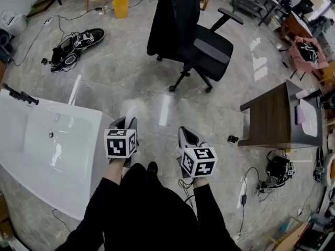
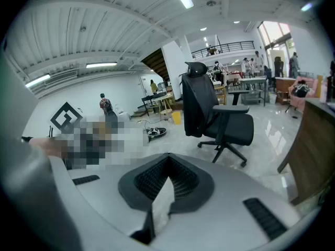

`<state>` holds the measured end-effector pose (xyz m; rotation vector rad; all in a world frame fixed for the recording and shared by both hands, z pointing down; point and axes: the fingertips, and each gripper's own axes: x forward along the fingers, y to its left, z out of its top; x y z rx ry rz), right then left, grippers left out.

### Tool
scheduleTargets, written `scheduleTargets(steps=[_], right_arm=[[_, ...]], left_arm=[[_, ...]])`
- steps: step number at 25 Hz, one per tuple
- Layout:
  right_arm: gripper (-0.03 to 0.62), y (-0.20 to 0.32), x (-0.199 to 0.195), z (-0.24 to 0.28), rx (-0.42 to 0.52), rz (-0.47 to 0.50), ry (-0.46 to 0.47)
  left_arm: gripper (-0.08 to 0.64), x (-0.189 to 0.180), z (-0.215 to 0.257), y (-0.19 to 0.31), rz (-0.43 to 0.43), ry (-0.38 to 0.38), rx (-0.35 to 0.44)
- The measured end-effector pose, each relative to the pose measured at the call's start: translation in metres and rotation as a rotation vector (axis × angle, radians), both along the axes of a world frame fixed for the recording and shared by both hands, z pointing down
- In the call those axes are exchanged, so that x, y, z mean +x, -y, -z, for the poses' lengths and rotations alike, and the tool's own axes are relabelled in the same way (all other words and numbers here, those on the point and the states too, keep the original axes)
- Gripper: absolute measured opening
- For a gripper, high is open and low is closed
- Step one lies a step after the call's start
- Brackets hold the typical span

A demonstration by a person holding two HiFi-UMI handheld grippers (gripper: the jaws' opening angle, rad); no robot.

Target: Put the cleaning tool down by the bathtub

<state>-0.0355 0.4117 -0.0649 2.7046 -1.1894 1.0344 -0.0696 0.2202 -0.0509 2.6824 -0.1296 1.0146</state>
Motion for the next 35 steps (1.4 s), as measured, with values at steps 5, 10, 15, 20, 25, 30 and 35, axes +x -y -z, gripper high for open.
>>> scheduleTargets(steps=[5,10,15,20,25,30,35], right_arm=[[0.0,-0.007,0.004,0.002,0.002,-0.005,-0.002],[0.0,-0.004,0.019,0.004,-0.005,0.003,-0.008],[0.0,0.007,0.041,-0.001,-0.033,0.05,-0.021],[0.0,0.037,0.083,-0.007,-0.049,0.136,-0.021],[0.0,0.065,0.129,-0.026,-0.069,0.177,0.012],[0.0,0.1,0.149,-0.045,-0.06,0.175,0.11],[0.0,0.135,0.174,-0.045,-0.104,0.242,0.091]], left_arm=[[0.1,0.003,0.007,-0.001,-0.007,-0.004,0.018],[0.1,0.013,0.011,0.007,0.01,-0.01,0.019],[0.1,0.027,0.001,0.015,0.037,-0.008,0.0],[0.1,0.056,-0.024,0.035,0.096,0.013,-0.04],[0.1,0.087,-0.048,0.057,0.176,0.024,-0.065],[0.1,0.1,-0.055,0.086,0.237,0.017,-0.08],[0.1,0.113,-0.055,0.11,0.299,0.007,-0.115]])
